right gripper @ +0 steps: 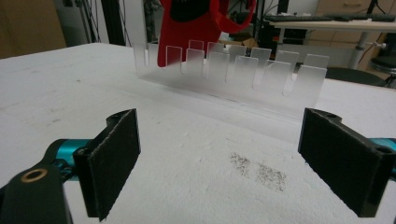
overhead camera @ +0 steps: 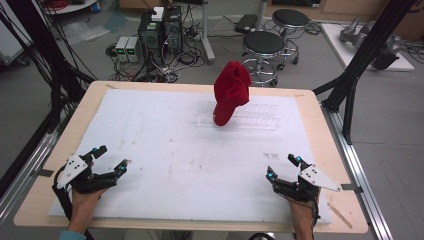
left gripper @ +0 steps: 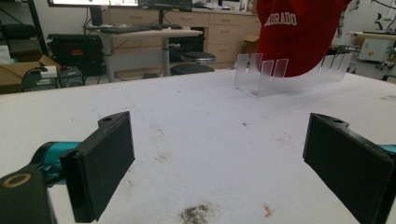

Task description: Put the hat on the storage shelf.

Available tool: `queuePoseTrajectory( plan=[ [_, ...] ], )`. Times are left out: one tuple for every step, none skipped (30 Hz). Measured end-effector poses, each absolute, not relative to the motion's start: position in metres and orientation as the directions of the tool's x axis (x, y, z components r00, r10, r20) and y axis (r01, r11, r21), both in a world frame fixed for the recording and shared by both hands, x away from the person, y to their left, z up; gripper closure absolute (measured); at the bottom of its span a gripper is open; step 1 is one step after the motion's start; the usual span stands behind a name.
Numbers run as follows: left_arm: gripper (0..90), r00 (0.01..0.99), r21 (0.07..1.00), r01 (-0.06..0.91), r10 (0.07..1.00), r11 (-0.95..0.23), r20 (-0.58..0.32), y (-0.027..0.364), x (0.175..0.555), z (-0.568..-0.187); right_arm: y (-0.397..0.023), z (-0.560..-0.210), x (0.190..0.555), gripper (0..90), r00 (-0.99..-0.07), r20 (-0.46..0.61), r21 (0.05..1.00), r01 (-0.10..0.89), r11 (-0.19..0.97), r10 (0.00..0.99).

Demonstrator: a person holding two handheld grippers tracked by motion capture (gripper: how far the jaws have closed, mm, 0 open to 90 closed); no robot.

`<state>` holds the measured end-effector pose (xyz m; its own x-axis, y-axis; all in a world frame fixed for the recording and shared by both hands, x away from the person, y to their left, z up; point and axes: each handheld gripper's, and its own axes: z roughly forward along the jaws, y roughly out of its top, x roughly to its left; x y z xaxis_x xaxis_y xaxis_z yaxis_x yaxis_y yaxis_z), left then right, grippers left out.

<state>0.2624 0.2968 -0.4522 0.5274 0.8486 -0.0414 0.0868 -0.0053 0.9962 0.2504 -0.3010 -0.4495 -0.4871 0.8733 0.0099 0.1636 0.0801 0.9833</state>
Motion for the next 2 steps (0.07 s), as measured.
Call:
queuePoseTrajectory(
  plan=[
    [9.1, 0.527, 0.996, 0.087, 0.849, -0.005, -0.041, 0.2968, 0.2624, -0.4522, -0.3005, -0.4494, 0.2504, 11.9, -0.482, 0.011, 0.983, 0.164, 0.078, 0.876],
    [9.1, 0.527, 0.996, 0.089, 0.849, -0.004, -0.044, 0.2969, 0.2624, -0.4521, -0.3, -0.4495, 0.25, 11.9, -0.477, 0.01, 0.983, 0.168, 0.08, 0.879]
  ],
)
